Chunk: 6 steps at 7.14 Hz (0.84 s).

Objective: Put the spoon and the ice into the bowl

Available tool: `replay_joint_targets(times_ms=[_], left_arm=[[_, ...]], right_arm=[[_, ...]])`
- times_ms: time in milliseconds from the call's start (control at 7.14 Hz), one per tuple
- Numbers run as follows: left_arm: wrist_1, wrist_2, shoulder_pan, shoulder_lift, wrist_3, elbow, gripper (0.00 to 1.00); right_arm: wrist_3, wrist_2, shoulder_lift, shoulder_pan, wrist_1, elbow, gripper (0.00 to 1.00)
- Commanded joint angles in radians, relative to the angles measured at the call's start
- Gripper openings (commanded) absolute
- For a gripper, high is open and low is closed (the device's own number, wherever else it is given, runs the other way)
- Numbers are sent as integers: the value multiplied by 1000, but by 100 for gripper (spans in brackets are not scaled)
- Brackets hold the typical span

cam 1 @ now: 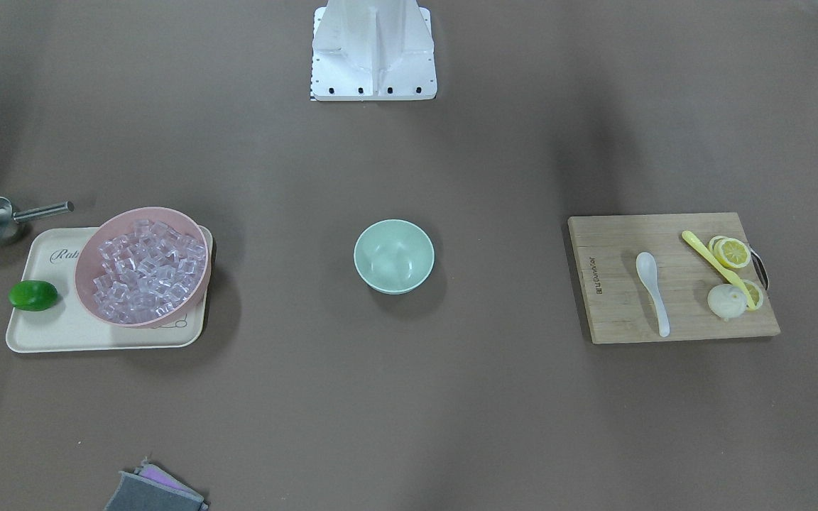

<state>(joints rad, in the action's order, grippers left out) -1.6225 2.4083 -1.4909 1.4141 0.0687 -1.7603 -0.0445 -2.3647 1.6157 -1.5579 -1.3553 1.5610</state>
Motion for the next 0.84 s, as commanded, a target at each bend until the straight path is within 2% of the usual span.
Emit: replay_joint_targets(times_ms=[0, 701], left_arm=[[-5, -2, 0, -3, -3, -4, 98], [-23, 0, -2, 6, 6, -48, 98]], right_arm=[[-2, -1, 1, 1, 5, -1, 100], [-3, 1, 1, 1, 8, 4, 100]])
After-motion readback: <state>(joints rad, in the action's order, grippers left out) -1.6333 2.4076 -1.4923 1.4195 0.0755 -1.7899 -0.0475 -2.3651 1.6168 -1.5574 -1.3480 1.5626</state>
